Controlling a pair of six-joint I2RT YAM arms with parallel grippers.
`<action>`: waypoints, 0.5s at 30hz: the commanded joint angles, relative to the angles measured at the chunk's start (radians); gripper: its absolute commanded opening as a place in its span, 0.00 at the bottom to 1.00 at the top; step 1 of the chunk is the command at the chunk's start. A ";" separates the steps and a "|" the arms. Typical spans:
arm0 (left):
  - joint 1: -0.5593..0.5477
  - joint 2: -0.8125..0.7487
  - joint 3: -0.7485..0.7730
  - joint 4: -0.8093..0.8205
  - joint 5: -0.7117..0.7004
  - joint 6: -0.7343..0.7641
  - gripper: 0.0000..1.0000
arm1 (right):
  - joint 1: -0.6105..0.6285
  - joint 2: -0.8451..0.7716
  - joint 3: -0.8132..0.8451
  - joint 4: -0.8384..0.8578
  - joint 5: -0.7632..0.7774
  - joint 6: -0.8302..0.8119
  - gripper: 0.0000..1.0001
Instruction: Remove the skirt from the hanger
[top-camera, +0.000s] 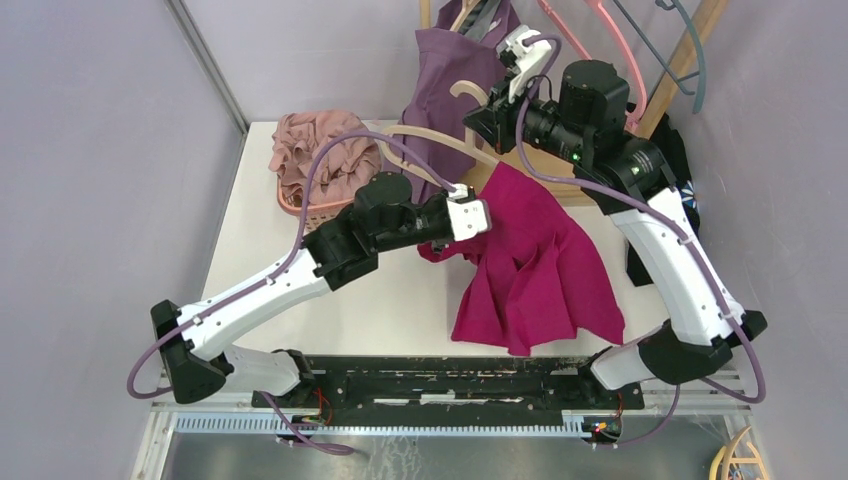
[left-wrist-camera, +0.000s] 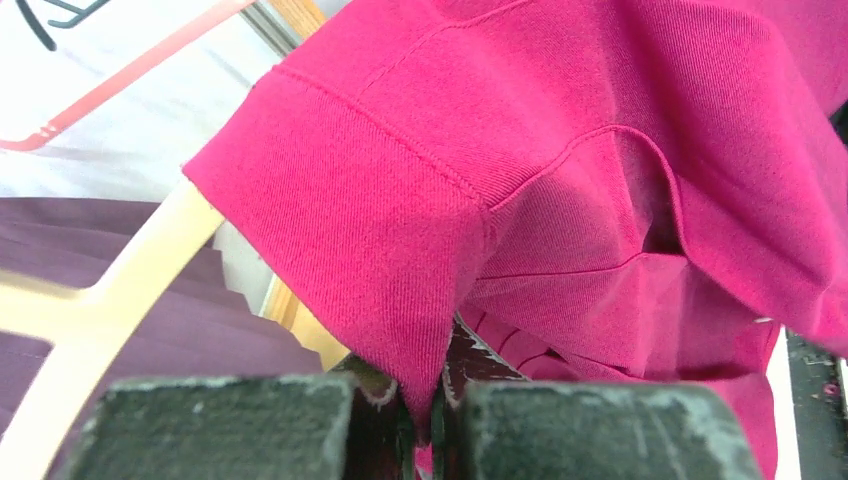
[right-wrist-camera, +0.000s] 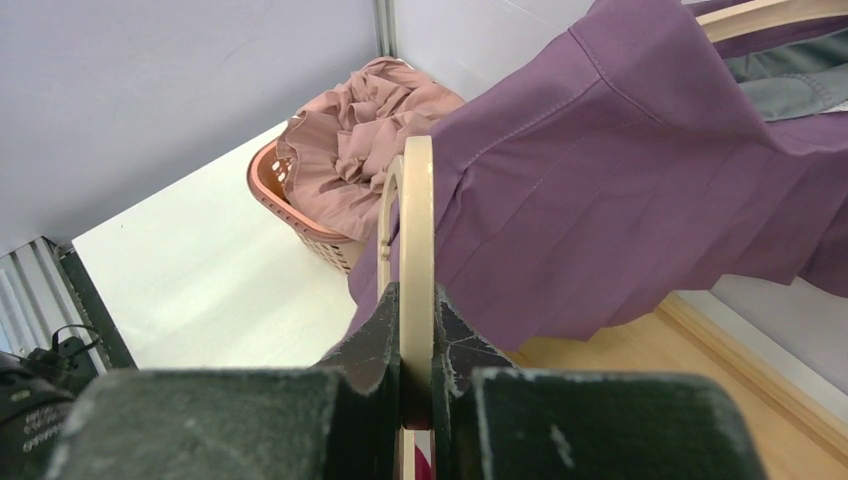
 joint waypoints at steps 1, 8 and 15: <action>-0.006 0.011 0.001 0.105 0.092 -0.121 0.03 | -0.002 0.043 0.098 0.112 0.011 0.005 0.01; -0.007 0.161 0.034 0.187 0.119 -0.150 0.03 | -0.002 0.061 0.182 0.151 -0.065 0.075 0.01; -0.008 0.215 -0.025 0.229 0.089 -0.151 0.03 | 0.000 0.034 0.254 0.179 -0.076 0.090 0.01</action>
